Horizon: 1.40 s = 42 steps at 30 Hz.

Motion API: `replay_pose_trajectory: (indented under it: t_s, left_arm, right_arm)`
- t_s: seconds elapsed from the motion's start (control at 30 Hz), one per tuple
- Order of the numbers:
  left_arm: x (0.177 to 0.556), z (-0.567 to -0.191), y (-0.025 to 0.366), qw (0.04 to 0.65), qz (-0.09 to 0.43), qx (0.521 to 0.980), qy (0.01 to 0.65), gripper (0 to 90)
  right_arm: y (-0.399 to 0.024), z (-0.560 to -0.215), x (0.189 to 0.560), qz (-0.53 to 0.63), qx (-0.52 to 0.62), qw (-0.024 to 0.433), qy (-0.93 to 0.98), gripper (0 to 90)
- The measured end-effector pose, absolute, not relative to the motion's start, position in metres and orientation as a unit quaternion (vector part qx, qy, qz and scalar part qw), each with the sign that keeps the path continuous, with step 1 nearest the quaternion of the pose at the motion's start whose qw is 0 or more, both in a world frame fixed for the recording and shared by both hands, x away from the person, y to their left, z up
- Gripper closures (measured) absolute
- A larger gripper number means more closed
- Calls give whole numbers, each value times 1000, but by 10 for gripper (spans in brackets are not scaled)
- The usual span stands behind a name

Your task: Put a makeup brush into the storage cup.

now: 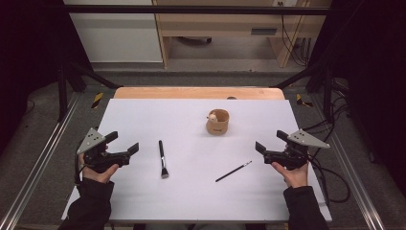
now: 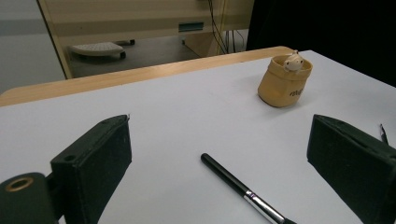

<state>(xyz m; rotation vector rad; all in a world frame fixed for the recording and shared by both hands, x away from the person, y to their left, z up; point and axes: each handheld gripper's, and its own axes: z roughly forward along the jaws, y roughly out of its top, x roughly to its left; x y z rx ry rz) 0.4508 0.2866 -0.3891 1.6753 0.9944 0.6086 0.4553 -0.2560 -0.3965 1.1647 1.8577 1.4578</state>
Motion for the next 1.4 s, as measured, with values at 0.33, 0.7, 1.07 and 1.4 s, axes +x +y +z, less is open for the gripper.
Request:
replay_pose_trajectory:
  t_s: [0.33,0.7,1.07,1.4]
  left_arm:
    - [450,-392,287,521,250,701,417,59]
    - [448,-394,285,518,248,705,416,60]
    - [447,-398,282,514,243,711,414,60]
    - [446,-399,280,513,244,712,413,60]
  right_arm:
    - [-259,-391,453,532,425,257,686,53]
    - [-247,-387,453,516,404,245,715,63]
    - [-229,-399,458,493,387,215,749,77]
    - [-219,-407,460,482,376,202,765,79]
